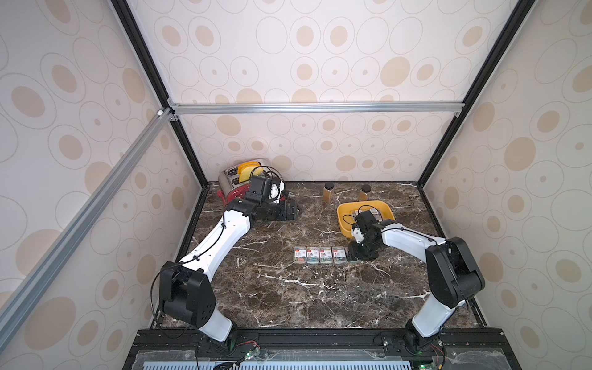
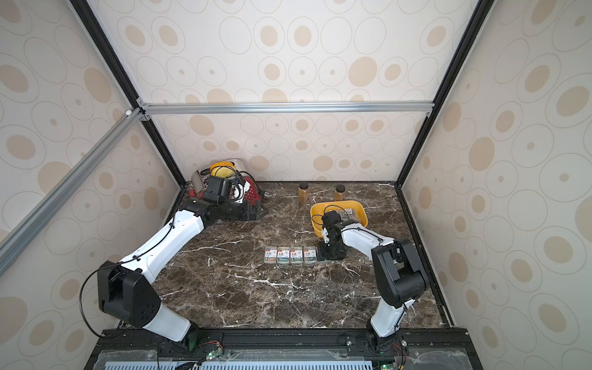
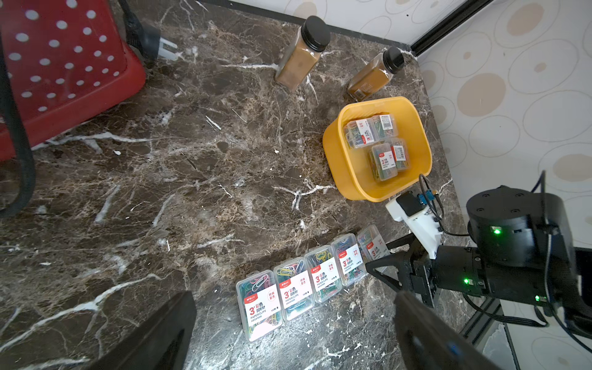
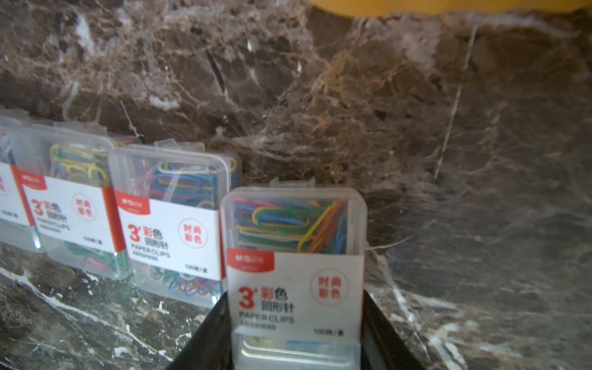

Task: Take the paper clips out of the storage box
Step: Place the boxed paper clips at the center of the board.

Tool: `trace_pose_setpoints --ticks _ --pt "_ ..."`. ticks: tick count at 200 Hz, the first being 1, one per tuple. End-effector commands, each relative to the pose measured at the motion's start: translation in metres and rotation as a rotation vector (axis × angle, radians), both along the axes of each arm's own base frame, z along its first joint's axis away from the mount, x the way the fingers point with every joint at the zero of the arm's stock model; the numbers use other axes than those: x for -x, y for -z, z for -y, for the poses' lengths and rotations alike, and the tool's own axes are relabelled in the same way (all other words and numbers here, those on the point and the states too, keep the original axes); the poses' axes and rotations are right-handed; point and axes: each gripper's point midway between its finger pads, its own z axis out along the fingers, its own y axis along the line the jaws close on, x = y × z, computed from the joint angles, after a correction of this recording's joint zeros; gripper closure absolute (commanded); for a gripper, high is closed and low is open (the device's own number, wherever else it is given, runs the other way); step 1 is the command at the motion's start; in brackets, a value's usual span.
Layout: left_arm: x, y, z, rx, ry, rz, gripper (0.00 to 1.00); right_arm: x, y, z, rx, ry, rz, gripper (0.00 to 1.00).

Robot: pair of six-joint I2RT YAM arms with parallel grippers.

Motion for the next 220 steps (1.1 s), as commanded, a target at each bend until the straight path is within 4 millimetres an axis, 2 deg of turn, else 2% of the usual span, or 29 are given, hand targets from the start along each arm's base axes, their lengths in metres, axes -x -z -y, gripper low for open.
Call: trace_pose_setpoints --ticks 1,62,86,112,147,181,220 --pt "0.006 -0.006 -0.003 -0.005 0.008 0.008 0.01 -0.002 0.006 0.002 0.021 0.018 0.006 0.68" --pt "0.005 -0.005 -0.002 -0.007 0.013 0.007 0.01 0.0 0.011 0.005 0.036 0.032 -0.011 0.6" --pt "0.005 -0.005 -0.001 -0.007 0.017 0.008 0.01 0.0 0.01 0.003 0.028 0.033 -0.013 0.49" --pt "0.005 -0.004 -0.001 -0.008 0.02 0.007 0.01 -0.002 0.006 0.003 0.026 0.035 -0.002 0.42" --pt "0.005 -0.003 -0.001 -0.009 0.023 0.005 0.01 -0.003 -0.003 0.002 0.017 0.036 0.011 0.35" --pt "0.006 -0.003 -0.001 -0.007 0.025 0.005 0.01 -0.004 -0.011 0.001 0.008 0.035 0.023 0.32" --pt "0.008 -0.006 -0.002 -0.006 0.02 0.019 0.01 -0.008 -0.036 0.001 -0.002 0.021 0.068 0.31"
